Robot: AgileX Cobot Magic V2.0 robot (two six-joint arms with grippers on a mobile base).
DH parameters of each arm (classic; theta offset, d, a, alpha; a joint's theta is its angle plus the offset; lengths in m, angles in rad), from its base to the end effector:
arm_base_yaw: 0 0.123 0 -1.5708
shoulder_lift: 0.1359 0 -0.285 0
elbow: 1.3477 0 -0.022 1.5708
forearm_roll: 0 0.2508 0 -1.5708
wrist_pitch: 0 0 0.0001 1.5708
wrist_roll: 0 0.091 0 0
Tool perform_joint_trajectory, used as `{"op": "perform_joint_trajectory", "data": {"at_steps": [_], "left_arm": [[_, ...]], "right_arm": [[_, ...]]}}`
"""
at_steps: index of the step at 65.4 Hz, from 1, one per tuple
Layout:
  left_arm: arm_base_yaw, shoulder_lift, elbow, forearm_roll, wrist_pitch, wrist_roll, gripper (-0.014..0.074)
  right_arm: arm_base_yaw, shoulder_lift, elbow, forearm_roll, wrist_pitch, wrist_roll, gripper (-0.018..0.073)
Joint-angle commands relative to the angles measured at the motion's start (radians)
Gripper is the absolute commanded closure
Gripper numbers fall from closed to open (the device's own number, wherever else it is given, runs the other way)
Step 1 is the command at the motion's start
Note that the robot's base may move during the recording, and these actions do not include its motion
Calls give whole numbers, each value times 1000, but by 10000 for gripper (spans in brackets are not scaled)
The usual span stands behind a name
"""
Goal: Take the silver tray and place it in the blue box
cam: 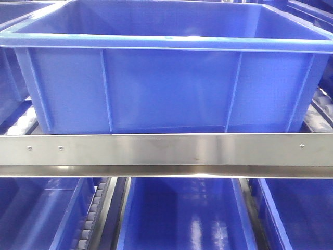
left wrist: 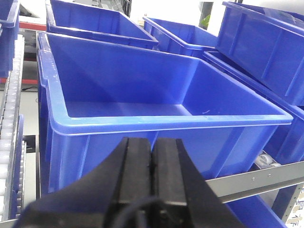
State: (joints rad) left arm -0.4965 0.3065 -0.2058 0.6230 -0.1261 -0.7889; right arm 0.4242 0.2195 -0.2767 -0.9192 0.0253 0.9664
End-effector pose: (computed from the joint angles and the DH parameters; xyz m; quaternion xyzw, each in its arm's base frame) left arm 0.0706 -0.0458 0.2716 0.1365 0.6611 -0.2645 0.6888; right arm 0.0628 0.0263 0.2917 -0.1162 0.6497 0.1690 0.7320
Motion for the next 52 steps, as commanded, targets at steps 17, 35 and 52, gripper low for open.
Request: {"op": "perform_joint_trajectory", "data": {"at_steps": [17, 35, 52], "left_arm": [[0, 7, -29, -1, -74, 1, 690], [0, 7, -29, -1, -74, 1, 691], [0, 7, -29, -1, -76, 1, 691]], "right_arm": [[-148, -70, 114, 406, -25, -537, 510], [-414, -250, 278, 815, -116, -891, 510], [-447, -250, 310, 877, -127, -890, 510]]}}
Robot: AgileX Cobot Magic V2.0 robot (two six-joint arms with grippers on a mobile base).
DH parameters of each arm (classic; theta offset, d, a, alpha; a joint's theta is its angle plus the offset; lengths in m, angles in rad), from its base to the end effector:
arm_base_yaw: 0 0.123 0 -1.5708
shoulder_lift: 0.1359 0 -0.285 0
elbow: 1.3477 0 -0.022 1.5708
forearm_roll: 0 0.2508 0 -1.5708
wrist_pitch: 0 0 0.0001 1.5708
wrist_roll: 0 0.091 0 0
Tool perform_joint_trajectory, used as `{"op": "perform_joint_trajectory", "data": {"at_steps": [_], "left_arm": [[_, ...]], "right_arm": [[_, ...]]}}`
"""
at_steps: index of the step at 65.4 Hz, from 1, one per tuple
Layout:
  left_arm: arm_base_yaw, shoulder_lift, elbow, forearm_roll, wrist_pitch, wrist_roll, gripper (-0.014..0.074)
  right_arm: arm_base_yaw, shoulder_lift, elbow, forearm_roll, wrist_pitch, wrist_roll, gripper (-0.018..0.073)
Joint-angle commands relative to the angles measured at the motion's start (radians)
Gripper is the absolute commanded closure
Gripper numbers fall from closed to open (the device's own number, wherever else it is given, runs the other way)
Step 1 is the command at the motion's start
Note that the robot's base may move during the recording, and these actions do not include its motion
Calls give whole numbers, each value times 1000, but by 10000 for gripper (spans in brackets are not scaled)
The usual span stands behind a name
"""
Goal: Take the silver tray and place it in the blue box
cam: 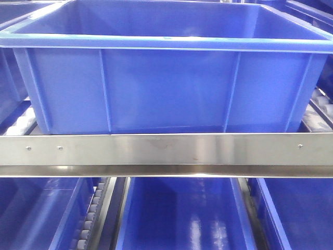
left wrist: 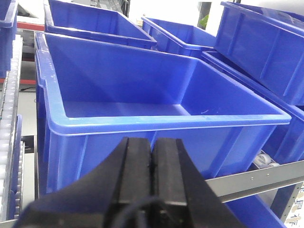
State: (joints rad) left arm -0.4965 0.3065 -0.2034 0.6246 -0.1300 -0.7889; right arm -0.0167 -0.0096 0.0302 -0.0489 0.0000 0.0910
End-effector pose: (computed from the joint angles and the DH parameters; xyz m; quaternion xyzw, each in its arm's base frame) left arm 0.0705 -0.0460 0.2711 0.1378 0.6606 -0.2649 0.6889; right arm 0.0568 -0.0010 0.2035 0.0201 0.6829 0.0093 0.7302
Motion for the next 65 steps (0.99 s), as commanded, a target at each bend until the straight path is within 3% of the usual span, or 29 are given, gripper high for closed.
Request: {"op": "perform_joint_trajectory", "data": {"at_steps": [1, 65], "left_arm": [[0, 7, -31, -2, -72, 1, 691], [0, 7, -31, -2, -72, 1, 691]], "right_arm": [[-6, -21, 3, 8, -102, -14, 510], [-6, -21, 3, 8, -105, -14, 510]]}}
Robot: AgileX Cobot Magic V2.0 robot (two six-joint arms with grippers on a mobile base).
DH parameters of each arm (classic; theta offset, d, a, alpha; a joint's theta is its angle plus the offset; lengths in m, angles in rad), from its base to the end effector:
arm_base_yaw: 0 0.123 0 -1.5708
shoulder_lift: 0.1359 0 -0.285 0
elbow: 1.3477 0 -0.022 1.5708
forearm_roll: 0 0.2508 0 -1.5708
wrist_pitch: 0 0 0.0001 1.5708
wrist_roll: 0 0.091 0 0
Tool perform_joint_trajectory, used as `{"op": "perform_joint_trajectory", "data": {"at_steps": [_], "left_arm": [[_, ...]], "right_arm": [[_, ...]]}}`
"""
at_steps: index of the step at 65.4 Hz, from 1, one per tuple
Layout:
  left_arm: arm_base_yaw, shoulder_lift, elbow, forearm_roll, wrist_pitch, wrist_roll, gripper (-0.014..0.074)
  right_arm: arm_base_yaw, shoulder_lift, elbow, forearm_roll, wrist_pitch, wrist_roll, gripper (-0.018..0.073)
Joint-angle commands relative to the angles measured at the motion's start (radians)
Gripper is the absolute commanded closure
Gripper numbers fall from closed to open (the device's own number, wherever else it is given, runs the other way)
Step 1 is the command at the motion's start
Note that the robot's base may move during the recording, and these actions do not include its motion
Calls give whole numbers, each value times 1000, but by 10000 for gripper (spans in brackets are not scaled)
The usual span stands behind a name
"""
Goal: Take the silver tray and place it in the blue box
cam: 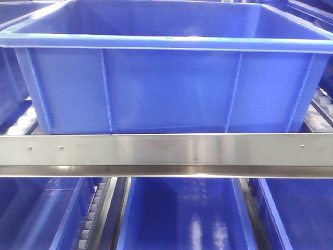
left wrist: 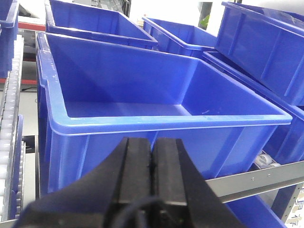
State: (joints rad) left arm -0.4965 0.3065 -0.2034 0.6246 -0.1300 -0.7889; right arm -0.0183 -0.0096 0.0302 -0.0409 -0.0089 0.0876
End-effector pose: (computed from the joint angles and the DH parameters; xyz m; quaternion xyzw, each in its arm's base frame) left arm 0.0705 -0.0460 0.2711 0.1378 0.6606 -0.2649 0.6889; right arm 0.0568 -0.0010 0.2043 0.0220 0.6796 0.0105 0.7332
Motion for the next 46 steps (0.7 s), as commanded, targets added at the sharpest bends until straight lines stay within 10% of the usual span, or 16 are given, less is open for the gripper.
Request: {"op": "perform_joint_trajectory", "data": {"at_steps": [1, 13, 23, 29, 46], "left_arm": [[0, 7, -31, -2, -72, 1, 691], [0, 7, -31, -25, -62, 4, 691], [47, -12, -31, -435, 0, 548, 691], [115, -58, -31, -536, -1, 704, 691], [345, -245, 29, -641, 88, 774, 691]], "right_arm": [[-5, -21, 3, 0, -96, -11, 510], [-5, -21, 3, 0, -96, -11, 510], [-5, -21, 3, 0, -96, -11, 510], [-5, -21, 3, 0, -96, -11, 510], [-5, -21, 3, 0, -96, -11, 510]]}}
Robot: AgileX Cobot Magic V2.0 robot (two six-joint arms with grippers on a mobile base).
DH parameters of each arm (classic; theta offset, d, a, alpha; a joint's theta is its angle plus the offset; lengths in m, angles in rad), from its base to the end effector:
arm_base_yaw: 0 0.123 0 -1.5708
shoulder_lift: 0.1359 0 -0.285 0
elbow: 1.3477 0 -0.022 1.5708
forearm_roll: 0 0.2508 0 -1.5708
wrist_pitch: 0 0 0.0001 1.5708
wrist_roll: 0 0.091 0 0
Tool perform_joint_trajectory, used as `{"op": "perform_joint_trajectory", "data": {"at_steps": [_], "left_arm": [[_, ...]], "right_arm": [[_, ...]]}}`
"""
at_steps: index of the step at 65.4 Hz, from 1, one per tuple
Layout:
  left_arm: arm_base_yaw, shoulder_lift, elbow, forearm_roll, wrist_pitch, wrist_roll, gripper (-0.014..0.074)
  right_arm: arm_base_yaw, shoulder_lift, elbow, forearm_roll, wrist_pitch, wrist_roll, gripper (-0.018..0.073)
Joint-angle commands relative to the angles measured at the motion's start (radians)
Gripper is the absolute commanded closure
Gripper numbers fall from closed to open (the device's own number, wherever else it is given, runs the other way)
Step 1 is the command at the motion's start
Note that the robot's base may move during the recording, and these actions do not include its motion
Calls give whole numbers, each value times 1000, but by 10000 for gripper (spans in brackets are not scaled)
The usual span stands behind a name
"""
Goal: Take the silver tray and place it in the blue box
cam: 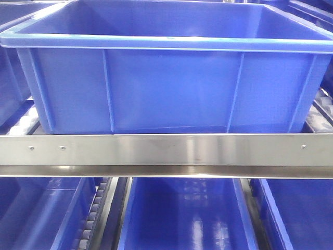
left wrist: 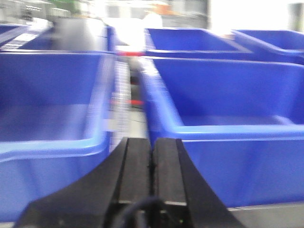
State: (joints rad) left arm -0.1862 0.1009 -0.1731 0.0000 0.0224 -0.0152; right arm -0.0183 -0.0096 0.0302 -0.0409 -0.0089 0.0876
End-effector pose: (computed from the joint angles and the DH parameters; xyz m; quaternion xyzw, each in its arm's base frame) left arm 0.0563 -0.0106 0.2637 0.0561 0.6547 -0.0758 0.7500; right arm 0.0568 -0.0010 0.2043 0.0220 0.6796 0.0105 0.7332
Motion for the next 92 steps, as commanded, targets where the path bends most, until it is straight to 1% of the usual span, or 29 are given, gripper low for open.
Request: {"op": "perform_joint_trajectory", "data": {"at_steps": [1, 5, 9, 17, 21, 25, 27, 28, 30, 35, 52, 60, 64, 92], "left_arm": [[38, -50, 5, -17, -65, 1, 691], [54, -94, 35, -17, -56, -10, 691], [68, -135, 67, 0, -39, -52, 691], [94, -130, 108, -5, -22, -54, 691], [98, -130, 144, -5, -68, -75, 691], [101, -130, 200, -5, -143, -89, 691], [101, -130, 203, -5, -133, -102, 691], [101, -130, 197, 0, -96, -102, 691], [101, -130, 195, 0, -74, -102, 691], [101, -130, 199, 0, -67, -102, 691], [101, -130, 199, 0, -79, -98, 691], [101, -130, 199, -8, -113, -22, 692], [101, -130, 199, -17, -113, -22, 692], [101, -130, 199, -17, -113, -22, 691]], "right_arm": [[-5, -21, 3, 0, -96, -11, 510], [-5, -21, 3, 0, -96, -11, 510], [-5, -21, 3, 0, -96, -11, 510], [-5, -21, 3, 0, -95, -11, 510], [-5, -21, 3, 0, -94, -11, 510], [-5, -21, 3, 0, -94, -11, 510], [-5, -21, 3, 0, -94, -11, 510], [-5, -21, 3, 0, -94, -11, 510], [-5, -21, 3, 0, -94, -11, 510], [-5, -21, 3, 0, -93, -11, 510], [-5, -21, 3, 0, -93, -11, 510], [-5, -21, 3, 0, -93, -11, 510], [-5, -21, 3, 0, -93, -11, 510], [-5, -21, 3, 0, -93, -11, 510]]}}
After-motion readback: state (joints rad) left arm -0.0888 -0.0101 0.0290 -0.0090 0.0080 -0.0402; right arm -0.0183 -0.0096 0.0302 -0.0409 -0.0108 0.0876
